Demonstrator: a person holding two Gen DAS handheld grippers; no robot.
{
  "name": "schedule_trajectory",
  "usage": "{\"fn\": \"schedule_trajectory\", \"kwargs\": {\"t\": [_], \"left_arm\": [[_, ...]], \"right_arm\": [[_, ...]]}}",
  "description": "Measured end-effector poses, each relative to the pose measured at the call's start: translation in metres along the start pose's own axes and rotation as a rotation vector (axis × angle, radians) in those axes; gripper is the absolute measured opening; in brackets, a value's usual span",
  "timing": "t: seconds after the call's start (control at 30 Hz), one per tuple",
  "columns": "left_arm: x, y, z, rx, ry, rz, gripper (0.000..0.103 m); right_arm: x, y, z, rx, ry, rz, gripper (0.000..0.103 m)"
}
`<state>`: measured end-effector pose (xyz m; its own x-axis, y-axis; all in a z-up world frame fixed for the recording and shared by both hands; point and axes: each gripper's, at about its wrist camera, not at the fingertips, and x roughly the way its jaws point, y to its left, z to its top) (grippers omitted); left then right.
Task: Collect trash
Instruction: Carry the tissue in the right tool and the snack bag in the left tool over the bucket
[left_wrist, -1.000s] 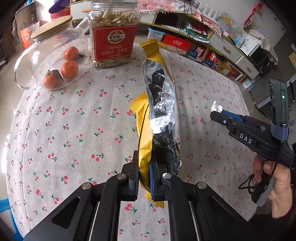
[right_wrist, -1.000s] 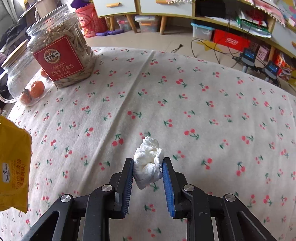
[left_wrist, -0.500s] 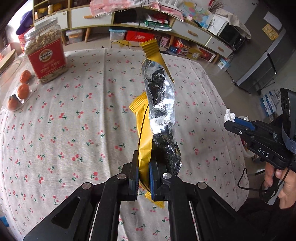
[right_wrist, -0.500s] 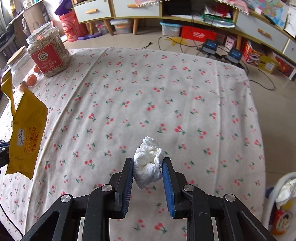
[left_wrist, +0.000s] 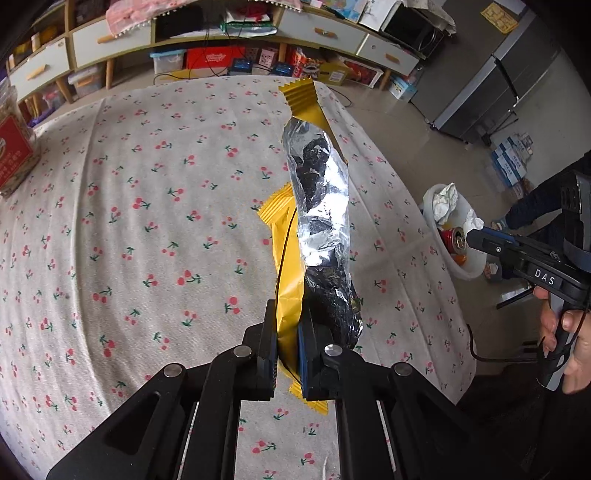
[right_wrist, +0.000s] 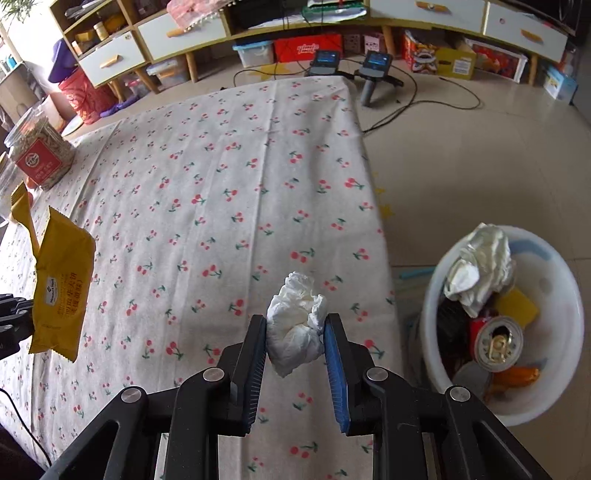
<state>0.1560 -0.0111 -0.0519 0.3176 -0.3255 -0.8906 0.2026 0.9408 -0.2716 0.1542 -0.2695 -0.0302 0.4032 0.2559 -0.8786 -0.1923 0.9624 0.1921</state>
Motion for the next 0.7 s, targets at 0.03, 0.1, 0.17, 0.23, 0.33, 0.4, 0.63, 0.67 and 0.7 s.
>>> {"fn": "schedule_trajectory", "kwargs": {"t": [0.03, 0.1, 0.17, 0.23, 0.33, 0.4, 0.63, 0.67, 0.7], "left_arm": [[0.003, -0.006, 0.001, 0.010, 0.006, -0.006, 0.008], [0.008, -0.018, 0.002, 0.033, 0.017, -0.018, 0.008], [0.014, -0.029, 0.008, 0.067, 0.030, -0.022, 0.008], [0.020, -0.042, 0.014, 0.089, 0.044, -0.042, 0.008], [0.031, -0.059, 0.028, 0.115, 0.073, -0.089, 0.008], [0.041, -0.076, 0.042, 0.131, 0.090, -0.133, 0.008], [0.078, -0.147, 0.085, 0.235, 0.123, -0.273, 0.008], [0.084, -0.157, 0.088, 0.251, 0.131, -0.287, 0.008], [0.089, -0.166, 0.092, 0.265, 0.139, -0.300, 0.008]], "right_arm": [[-0.003, -0.009, -0.003, 0.014, -0.001, -0.005, 0.028], [-0.010, -0.028, -0.009, 0.042, -0.006, -0.018, 0.028], [-0.020, -0.049, -0.015, 0.073, -0.017, -0.035, 0.028], [-0.031, -0.072, -0.021, 0.105, -0.029, -0.048, 0.028], [-0.041, -0.104, -0.027, 0.163, -0.040, -0.061, 0.028], [-0.044, -0.123, -0.029, 0.201, -0.041, -0.075, 0.028], [-0.043, -0.172, -0.030, 0.255, -0.022, -0.112, 0.028], [-0.042, -0.175, -0.030, 0.257, -0.018, -0.115, 0.028], [-0.041, -0.179, -0.031, 0.259, -0.014, -0.117, 0.028]]}}
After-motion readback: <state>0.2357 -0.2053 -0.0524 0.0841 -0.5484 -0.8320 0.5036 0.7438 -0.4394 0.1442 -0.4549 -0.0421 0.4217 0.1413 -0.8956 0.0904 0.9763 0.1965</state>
